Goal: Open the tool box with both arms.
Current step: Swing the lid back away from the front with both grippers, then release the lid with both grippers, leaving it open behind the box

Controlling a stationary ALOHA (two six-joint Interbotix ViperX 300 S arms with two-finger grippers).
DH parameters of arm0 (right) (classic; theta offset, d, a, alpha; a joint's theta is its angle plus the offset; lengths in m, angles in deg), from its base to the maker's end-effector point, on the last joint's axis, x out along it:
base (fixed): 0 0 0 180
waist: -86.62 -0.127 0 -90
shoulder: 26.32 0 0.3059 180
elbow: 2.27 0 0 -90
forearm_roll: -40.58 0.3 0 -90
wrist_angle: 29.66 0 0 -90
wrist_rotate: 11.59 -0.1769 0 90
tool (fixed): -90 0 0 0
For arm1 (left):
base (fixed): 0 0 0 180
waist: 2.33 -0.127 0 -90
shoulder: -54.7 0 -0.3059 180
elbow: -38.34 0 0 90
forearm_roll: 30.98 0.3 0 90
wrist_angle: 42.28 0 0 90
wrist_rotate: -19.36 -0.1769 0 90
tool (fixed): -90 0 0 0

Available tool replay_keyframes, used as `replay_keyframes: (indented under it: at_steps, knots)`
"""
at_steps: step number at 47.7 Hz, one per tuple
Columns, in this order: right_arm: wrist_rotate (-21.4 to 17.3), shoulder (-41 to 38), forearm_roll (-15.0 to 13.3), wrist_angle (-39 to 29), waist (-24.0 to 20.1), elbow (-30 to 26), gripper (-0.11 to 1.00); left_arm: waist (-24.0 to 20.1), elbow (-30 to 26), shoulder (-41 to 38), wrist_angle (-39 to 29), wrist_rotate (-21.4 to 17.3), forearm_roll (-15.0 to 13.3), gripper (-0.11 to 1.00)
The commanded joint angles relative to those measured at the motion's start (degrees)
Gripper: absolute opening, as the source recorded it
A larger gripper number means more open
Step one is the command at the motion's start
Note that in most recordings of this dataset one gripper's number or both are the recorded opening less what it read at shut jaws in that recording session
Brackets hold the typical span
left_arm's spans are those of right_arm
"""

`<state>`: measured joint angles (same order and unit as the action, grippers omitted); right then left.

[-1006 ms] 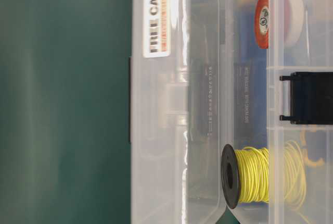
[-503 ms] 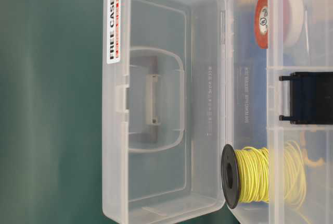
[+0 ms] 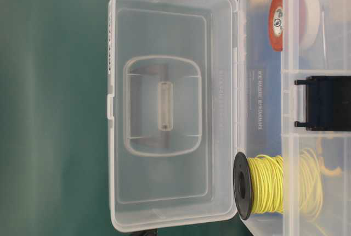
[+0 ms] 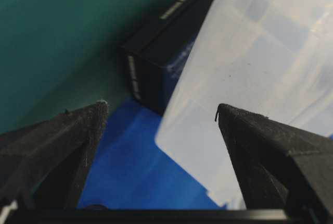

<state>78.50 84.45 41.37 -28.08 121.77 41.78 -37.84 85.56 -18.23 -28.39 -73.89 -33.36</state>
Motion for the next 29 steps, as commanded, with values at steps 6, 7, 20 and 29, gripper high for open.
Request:
replay_keyframes:
  at_steps: [6,7,20,29]
  knots:
    - [0.1,-4.0,0.0,1.7,0.4,-3.8,0.8,-0.6,-4.4,-2.5,1.2,0.2,0.2,0.88]
    - [0.1,-4.2,0.0,1.7,0.6,-4.0,0.8,-1.0,-4.7,-2.8,1.2,0.2,0.3,0.88]
    - [0.3,-8.3,-0.1,1.8,3.3,-6.8,0.8,-3.3,-6.8,-6.1,1.1,0.2,0.2,0.88]
    - [0.4,-10.1,-0.3,1.8,4.9,-8.3,0.8,-4.7,-8.3,-8.4,0.8,0.2,0.2,0.88]
